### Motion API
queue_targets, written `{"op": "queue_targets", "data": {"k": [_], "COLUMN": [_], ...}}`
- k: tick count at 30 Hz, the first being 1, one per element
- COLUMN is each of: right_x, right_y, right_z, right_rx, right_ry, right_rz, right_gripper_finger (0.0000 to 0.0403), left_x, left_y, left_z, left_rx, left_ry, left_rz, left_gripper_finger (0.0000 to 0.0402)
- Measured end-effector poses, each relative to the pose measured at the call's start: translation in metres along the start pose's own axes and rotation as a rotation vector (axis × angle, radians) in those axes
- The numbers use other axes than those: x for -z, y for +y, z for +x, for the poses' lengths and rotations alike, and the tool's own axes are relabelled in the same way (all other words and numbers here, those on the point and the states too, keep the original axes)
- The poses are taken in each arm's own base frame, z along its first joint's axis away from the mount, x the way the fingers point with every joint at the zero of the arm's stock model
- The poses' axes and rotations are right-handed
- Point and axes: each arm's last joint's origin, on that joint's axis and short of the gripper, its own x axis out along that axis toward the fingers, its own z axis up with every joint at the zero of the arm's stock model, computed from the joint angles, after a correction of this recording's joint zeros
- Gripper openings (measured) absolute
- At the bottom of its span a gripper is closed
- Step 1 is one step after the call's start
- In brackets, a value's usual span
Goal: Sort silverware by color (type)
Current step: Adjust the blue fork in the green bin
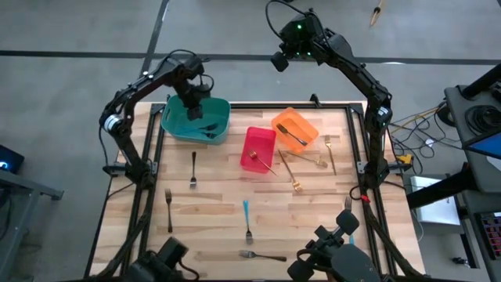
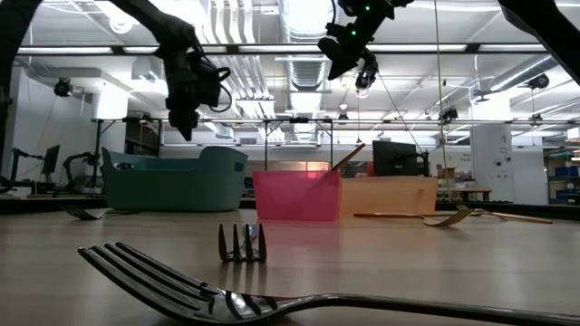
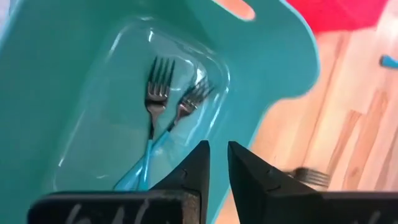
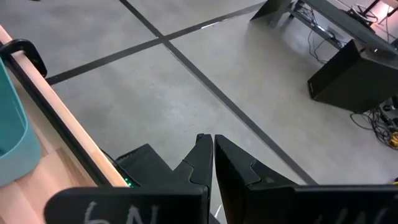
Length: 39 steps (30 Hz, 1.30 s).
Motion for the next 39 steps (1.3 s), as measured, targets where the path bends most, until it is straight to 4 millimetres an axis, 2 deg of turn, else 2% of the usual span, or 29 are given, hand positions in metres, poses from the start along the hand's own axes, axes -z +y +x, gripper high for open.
{"op": "queue_targets", "data": {"k": [6,9,14,19,22,27,33,39], "right_x": [0.0,0.0,-0.002,-0.004,-0.004,-0.004,-0.004,-0.004], "right_y": [0.0,0.0,0.0,-0.001,-0.001,-0.001,-0.001,-0.001], "right_z": [0.0,0.0,0.0,0.0,0.0,0.0,0.0,0.001], "right_rx": [0.0,0.0,0.005,0.008,0.008,0.007,0.007,0.007], "right_ry": [-0.001,-0.001,-0.023,-0.039,-0.04,-0.04,-0.04,-0.041], "right_rz": [-0.006,-0.006,-0.003,0.011,0.025,0.048,0.053,0.053], "right_gripper_finger": [0.0009,0.0009,0.0009,0.0009,0.0009,0.0009,0.0009,0.0009], "left_x": [0.029,0.043,0.053,0.055,0.056,0.054,0.049,0.048], "left_y": [0.003,0.006,0.009,0.009,0.007,0.003,0.009,0.009], "left_z": [0.005,0.014,0.031,0.048,0.055,0.059,0.062,0.067], "left_rx": [-0.045,-0.06,-0.11,-0.109,-0.089,-0.082,-0.162,-0.204], "left_ry": [-0.054,-0.064,-0.123,-0.125,-0.102,-0.095,-0.145,-0.132], "left_rz": [0.016,-0.005,0.01,0.026,0.094,0.162,0.2,0.202], "left_gripper_finger": [0.0027,0.0027,0.0027,0.0028,0.0037,0.0079,0.0134,0.014]}}
